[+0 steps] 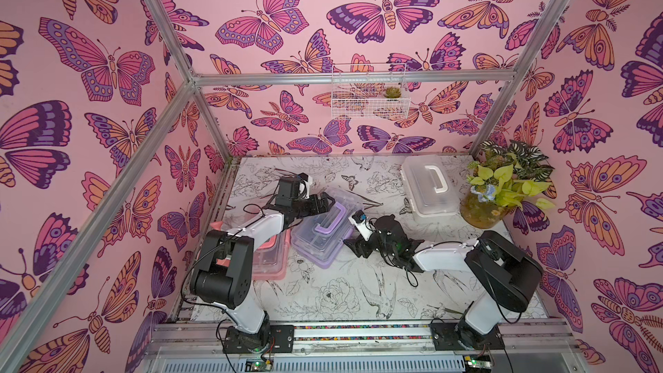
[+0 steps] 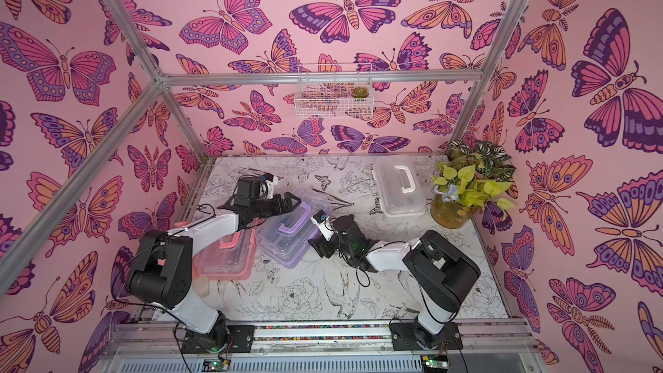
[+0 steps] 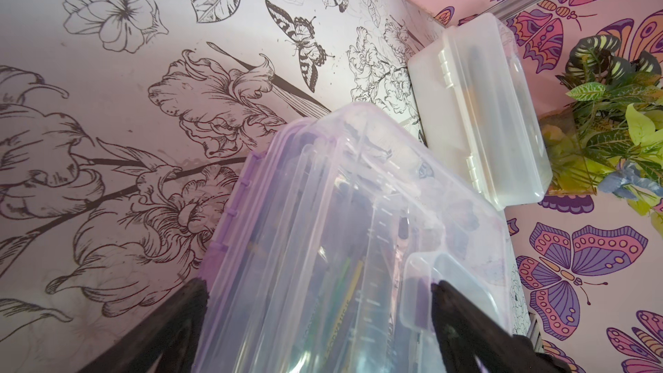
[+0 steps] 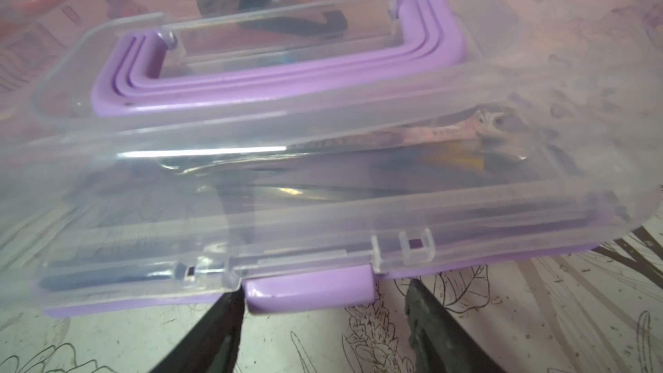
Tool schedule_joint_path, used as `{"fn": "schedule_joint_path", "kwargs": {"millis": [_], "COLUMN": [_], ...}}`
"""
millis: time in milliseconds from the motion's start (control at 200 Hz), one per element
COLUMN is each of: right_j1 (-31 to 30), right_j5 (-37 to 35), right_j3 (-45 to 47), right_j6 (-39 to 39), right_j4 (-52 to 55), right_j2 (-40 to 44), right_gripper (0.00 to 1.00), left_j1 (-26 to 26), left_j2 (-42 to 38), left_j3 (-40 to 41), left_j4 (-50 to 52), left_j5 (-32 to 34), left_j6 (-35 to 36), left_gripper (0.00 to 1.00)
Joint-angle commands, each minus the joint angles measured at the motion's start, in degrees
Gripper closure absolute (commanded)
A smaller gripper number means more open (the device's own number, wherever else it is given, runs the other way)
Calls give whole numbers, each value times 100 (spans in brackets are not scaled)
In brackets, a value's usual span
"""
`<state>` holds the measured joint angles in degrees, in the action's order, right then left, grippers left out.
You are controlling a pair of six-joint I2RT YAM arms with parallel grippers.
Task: Close toolboxes
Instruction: Fasten the toolbox latch on the toolbox.
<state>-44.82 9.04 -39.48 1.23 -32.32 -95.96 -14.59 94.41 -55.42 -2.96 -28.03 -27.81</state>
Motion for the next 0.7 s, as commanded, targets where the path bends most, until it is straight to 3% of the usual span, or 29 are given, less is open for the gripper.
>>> {"fn": "schedule_joint_path", "kwargs": {"millis": [0,456,696], "right_j1": [135,173,174], "right_j5": [162,648,637], "right_j3": [-217,-42,406], "right_j6": [-97,117,-57], "right_j4": [-16,-394,-609], "right_j2": [-126,-186,53], "right_gripper": [32,55,56], "left_j1": [-6,18,34], "left_j2": [-161,-118,-45], "left_j3": [140,110,66], "left_j4": [180,182,183], "left_j5": [-26,-33,-77], "left_j6": [79,84,66], "left_gripper": [2,2,2]}}
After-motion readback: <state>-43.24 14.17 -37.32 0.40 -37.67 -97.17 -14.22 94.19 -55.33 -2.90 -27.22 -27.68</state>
